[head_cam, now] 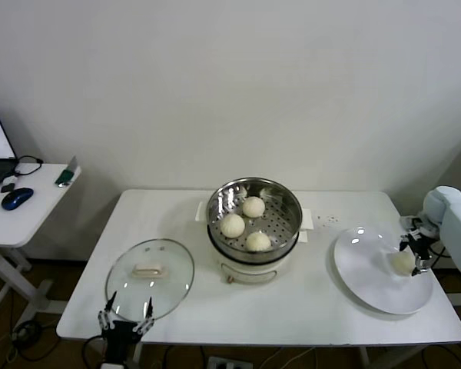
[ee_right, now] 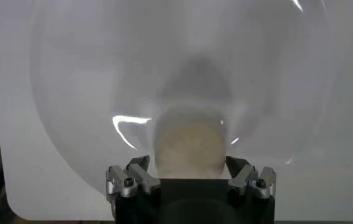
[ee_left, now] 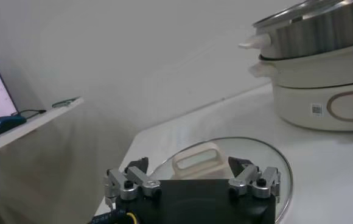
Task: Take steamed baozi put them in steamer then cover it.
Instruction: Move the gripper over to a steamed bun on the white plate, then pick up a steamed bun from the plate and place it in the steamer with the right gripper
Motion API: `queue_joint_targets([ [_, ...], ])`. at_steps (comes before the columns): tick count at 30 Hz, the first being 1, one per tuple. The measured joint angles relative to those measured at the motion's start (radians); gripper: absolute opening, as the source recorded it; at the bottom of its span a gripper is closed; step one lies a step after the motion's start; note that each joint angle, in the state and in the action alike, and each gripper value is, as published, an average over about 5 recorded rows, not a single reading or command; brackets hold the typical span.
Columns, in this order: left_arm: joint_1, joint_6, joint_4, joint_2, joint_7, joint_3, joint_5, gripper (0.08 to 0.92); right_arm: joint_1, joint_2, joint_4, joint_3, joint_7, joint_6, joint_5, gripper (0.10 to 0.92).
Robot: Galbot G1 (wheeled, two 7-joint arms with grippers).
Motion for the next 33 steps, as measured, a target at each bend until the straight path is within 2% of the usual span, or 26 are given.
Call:
queue_joint_targets([
  [4,0.0,0.0,0.0,0.0,0.0,0.001,0.001,0.823,0.0,0.011,-0.012,0.012,0.005,0.003,-0.014,0.805],
  [12,0.002,-0.002,-0.002,-0.001,0.0,0.0,0.002,0.823,0.004,0.021,-0.026,0.031,0.009,0.013,-0.038,0.713],
  [21,0.004,-0.002,-0.013,-0.001,0.0,-0.005,-0.002,0.823,0.016,0.007,-0.009,0.021,0.005,0.003,-0.021,0.679],
  [27,0.004,-0.003,-0.022,-0.006,0.001,0.007,0.0,0.823,0.087,-0.005,0.029,-0.079,-0.002,-0.034,0.095,0.68],
  [33,-0.009,0.0,-0.035,-0.011,0.006,0.023,0.002,0.823,0.243,0.004,0.094,-0.291,0.0,-0.112,0.311,0.684],
])
